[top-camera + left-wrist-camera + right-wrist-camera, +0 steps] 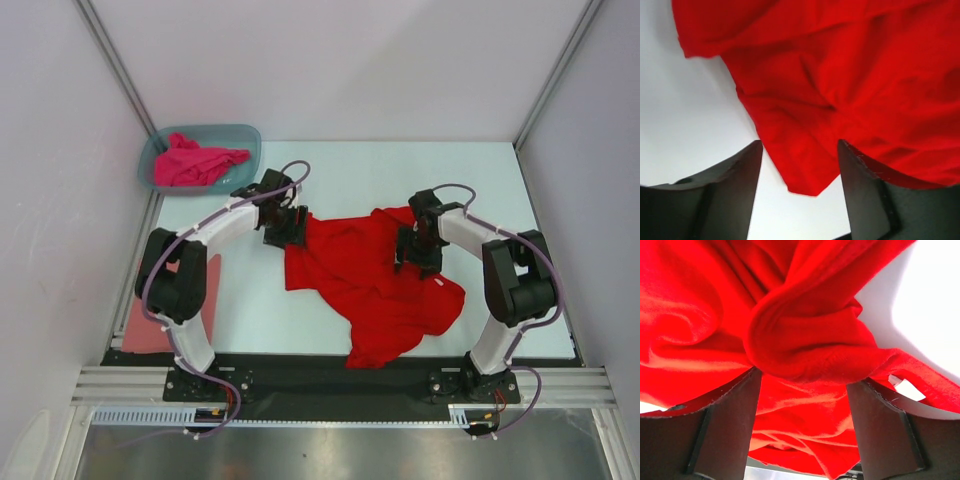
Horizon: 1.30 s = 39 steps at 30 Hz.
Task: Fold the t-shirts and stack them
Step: Flatten the tshirt out
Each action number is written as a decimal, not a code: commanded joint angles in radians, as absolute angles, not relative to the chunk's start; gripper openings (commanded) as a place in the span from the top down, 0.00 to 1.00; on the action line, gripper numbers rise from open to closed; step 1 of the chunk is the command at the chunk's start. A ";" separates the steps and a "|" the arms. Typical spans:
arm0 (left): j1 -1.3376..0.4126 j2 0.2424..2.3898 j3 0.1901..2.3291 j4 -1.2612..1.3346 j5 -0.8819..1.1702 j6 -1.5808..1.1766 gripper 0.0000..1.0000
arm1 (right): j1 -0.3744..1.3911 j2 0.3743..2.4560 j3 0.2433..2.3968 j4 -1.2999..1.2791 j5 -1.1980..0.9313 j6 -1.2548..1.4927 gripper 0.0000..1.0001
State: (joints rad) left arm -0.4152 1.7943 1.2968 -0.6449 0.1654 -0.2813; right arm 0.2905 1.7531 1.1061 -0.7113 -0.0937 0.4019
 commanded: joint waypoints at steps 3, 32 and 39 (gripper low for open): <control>-0.407 1.865 1.419 -0.615 0.126 -0.272 0.40 | 0.282 1.818 1.181 -0.661 -0.052 0.388 0.27; -0.407 1.970 1.509 -0.765 0.046 -0.232 1.00 | 0.232 1.902 1.183 -0.618 -0.072 0.457 0.34; -0.407 1.748 1.482 -0.772 -0.113 -0.201 1.00 | 0.227 1.960 1.242 -0.537 -0.090 0.517 0.80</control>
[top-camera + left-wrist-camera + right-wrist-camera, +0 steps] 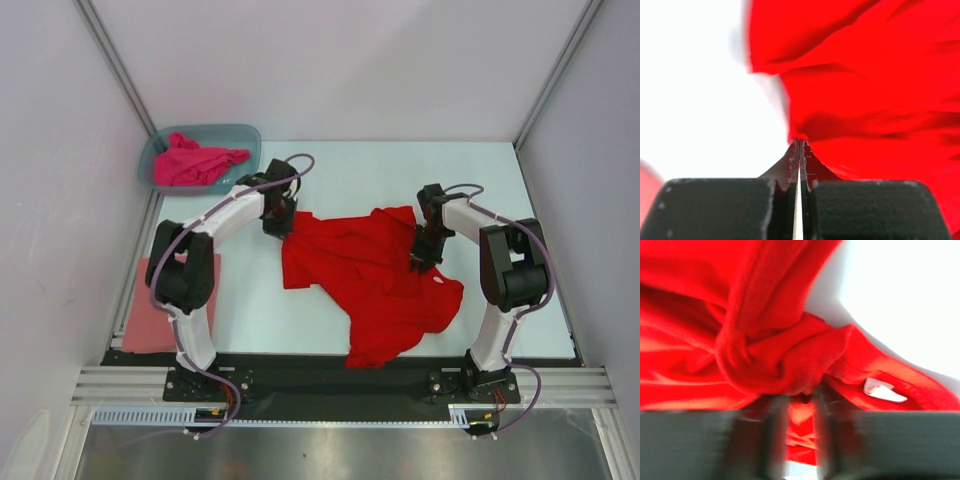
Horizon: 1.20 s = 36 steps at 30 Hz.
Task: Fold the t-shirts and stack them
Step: Flatten the tshirt out
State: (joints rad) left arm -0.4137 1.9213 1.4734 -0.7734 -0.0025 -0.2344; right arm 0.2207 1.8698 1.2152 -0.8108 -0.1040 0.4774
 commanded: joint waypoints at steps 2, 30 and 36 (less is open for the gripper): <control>-0.407 1.651 1.473 -0.782 -0.158 -0.206 1.00 | 0.227 1.971 1.270 -0.546 -0.092 0.517 0.95; -0.594 1.533 1.207 -0.657 0.034 -0.433 0.39 | 0.113 2.053 1.716 -0.768 0.043 0.334 0.46; -0.598 1.303 1.131 -0.667 0.126 -0.448 0.47 | 0.263 1.785 1.515 -0.798 0.129 0.304 0.35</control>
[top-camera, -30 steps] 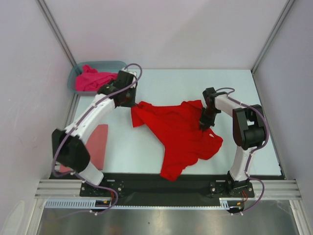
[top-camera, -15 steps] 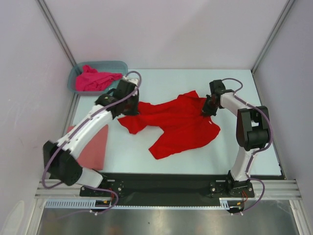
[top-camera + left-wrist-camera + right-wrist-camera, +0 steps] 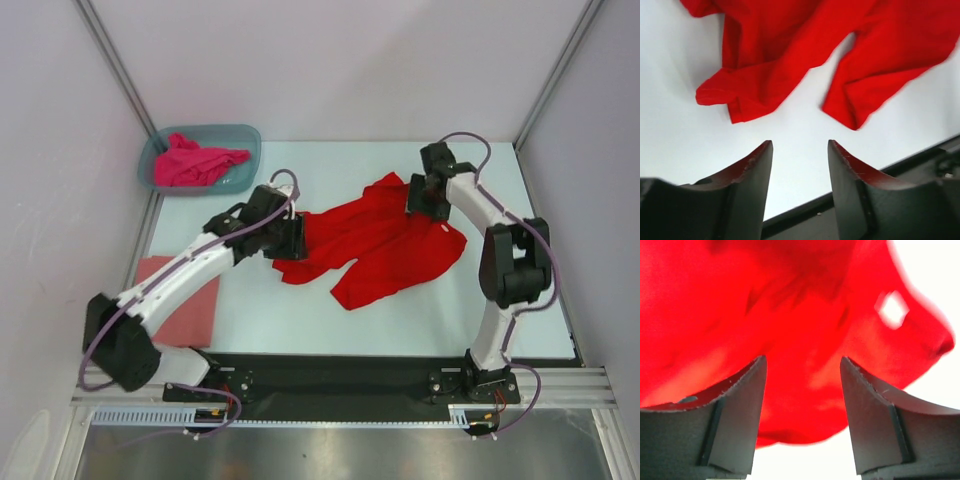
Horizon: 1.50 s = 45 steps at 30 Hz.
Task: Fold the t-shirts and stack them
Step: Flatten the tshirt out
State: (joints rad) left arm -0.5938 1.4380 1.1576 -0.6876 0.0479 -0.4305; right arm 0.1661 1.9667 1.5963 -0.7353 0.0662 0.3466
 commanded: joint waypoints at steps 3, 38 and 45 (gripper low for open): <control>-0.597 1.214 1.060 -0.680 0.120 -0.474 0.48 | 0.368 1.671 1.389 -0.746 0.069 0.328 0.30; -0.463 0.821 0.764 -0.772 0.049 -0.623 0.32 | 0.896 1.954 1.388 -0.811 0.356 0.749 0.59; -0.366 0.908 0.768 -0.677 0.136 -0.505 0.45 | 0.894 1.916 1.362 -0.799 0.359 0.723 0.61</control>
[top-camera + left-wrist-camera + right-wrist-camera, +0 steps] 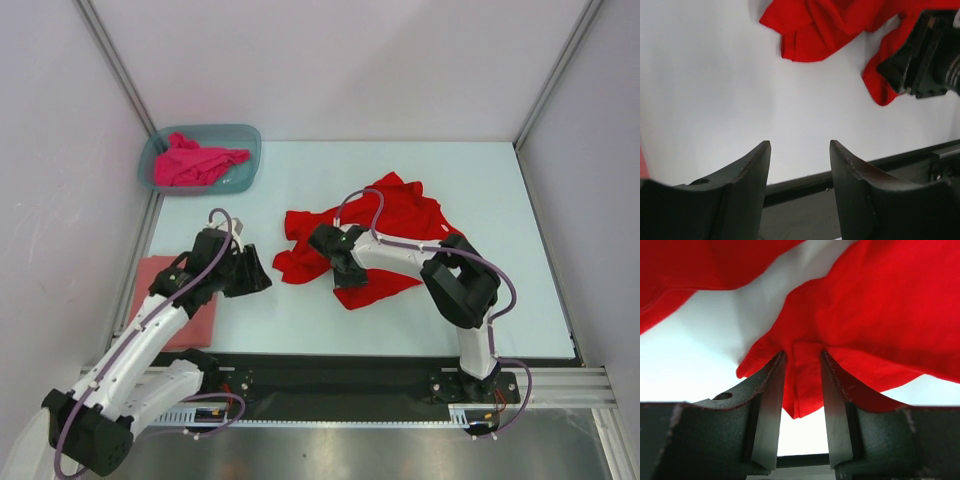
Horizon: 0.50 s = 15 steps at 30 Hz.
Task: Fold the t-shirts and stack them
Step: Flatten the tshirt out
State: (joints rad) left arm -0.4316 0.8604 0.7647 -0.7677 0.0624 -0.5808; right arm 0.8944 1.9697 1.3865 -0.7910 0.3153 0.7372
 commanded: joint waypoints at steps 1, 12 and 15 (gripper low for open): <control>-0.348 0.967 0.762 -0.634 0.176 -0.486 0.45 | 0.894 1.905 1.352 -0.790 0.353 0.719 0.62; -0.288 1.134 0.816 -0.543 0.262 -0.525 0.45 | 0.870 1.908 1.368 -0.767 0.302 0.716 0.60; -0.288 1.115 0.798 -0.554 0.255 -0.528 0.45 | 0.861 1.928 1.385 -0.796 0.310 0.729 0.62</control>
State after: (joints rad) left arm -0.2924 1.1534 0.7765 -0.5804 0.2432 -0.5236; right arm 0.8665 1.9221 1.3384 -0.7746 0.2901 0.7231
